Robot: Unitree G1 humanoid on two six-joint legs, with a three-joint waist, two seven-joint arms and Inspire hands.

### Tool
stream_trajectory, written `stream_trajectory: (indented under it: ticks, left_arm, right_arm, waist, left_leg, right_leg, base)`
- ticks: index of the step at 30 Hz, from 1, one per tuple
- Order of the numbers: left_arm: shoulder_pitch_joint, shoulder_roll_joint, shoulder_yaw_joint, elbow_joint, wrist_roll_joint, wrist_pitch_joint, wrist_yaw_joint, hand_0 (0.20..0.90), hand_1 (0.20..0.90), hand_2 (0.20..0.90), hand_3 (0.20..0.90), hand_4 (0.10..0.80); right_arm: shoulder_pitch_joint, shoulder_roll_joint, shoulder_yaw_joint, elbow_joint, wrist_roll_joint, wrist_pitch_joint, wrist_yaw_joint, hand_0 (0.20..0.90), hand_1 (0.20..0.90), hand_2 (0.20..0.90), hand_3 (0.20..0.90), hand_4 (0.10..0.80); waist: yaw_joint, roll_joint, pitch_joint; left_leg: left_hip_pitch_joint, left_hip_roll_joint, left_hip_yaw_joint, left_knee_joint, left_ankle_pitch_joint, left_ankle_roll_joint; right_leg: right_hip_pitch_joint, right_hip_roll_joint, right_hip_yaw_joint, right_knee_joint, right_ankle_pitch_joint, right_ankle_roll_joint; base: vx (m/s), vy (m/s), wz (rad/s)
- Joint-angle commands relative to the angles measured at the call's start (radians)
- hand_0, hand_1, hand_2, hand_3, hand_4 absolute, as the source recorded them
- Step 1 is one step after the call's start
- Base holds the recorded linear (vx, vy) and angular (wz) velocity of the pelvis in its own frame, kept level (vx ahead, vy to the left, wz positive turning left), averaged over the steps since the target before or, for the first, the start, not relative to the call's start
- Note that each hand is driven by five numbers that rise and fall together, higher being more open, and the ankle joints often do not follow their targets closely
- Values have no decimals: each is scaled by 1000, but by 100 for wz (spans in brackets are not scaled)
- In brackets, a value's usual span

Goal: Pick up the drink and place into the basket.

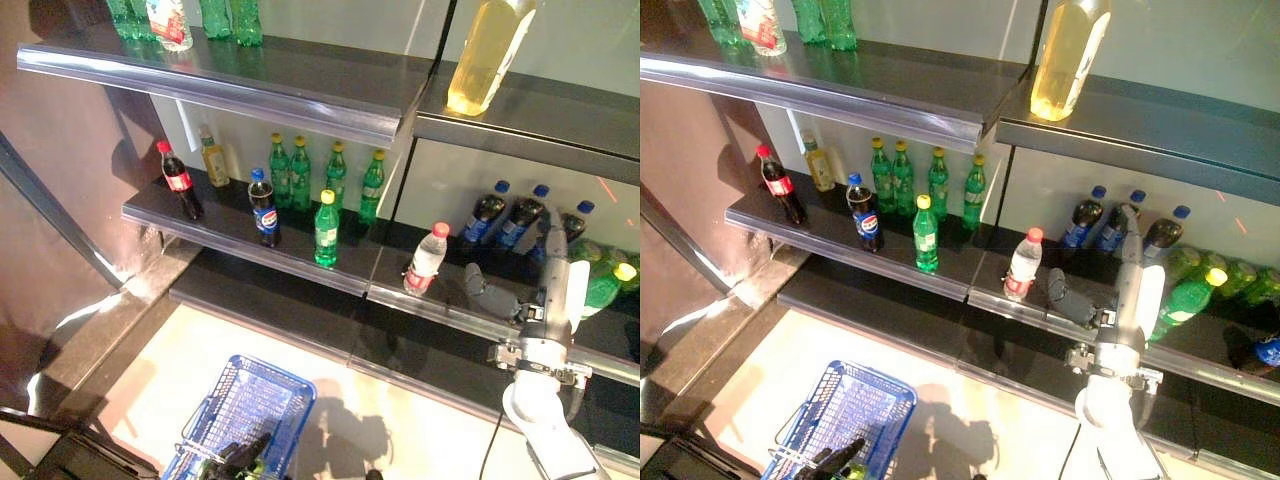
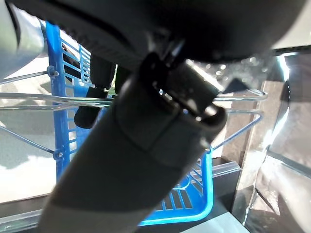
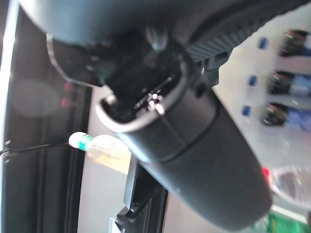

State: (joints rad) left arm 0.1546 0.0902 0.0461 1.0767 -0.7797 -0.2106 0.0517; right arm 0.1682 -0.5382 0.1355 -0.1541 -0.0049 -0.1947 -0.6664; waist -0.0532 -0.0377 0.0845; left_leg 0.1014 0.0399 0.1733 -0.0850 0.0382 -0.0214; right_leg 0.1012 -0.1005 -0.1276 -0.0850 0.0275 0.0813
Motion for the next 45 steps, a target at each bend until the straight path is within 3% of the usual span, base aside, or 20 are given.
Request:
stream_trajectory:
  ticks: [1, 5, 13, 26, 37, 45]
  left_arm:
    - [11, 60, -47, -37, 75, -72, -18, 300, 300, 300, 200, 100]
    - [-13, 69, -108, -67, 63, -77, -13, 300, 300, 300, 200, 100]
    - [-84, 78, -179, -138, 2, -100, 11, 300, 300, 300, 200, 100]
    - [-149, 79, -197, -189, -94, -122, 51, 300, 300, 300, 200, 100]
    - [-234, 94, -229, -258, -119, -130, 65, 300, 300, 300, 200, 100]
    - [-254, 108, -255, -260, -133, -121, 39, 300, 300, 300, 200, 100]
  right_arm:
    - [-125, -44, -2, -74, 77, -79, -10, 900, 900, 900, 900, 800]
    - [-206, -30, 15, -26, 105, -107, -96, 900, 900, 900, 900, 800]
    - [-387, 3, 0, 59, 158, -123, -150, 900, 900, 900, 900, 800]
    - [-540, 36, 26, 121, 229, -116, -106, 900, 900, 900, 900, 800]
    - [-747, 46, 24, 207, 260, -107, -153, 900, 900, 900, 900, 800]
    - [-918, 12, 13, 270, 273, -68, -198, 900, 900, 900, 900, 800]
  waist:
    - [51, -16, 27]
    - [54, -9, 103]
    - [43, 17, 217]
    - [52, 42, 330]
    - [75, 66, 430]
    - [99, 79, 435]
  left_leg:
    - [-14, 22, -23, 177, -144, -21]
    - [-103, 22, -38, 331, -186, -18]
    - [-236, 11, -49, 413, -180, -12]
    - [-369, -9, -80, 484, -153, -7]
    - [-450, -18, -110, 501, -110, -3]
    - [-495, -26, -111, 474, -94, 2]
  right_leg:
    - [-48, -46, -28, 144, -44, 31]
    - [-127, -43, -23, 258, -82, 0]
    - [-259, -43, 2, 329, -81, -25]
    - [-361, -36, 3, 391, -82, -47]
    - [-434, -29, -13, 444, -83, -60]
    - [-479, -28, -19, 427, -67, -59]
  base:
    - [44, -8, 0]
    - [-31, -3, 2]
    - [-149, 14, -2]
    - [-72, -11, -3]
    - [-54, -40, 3]
    - [-2, -10, 2]
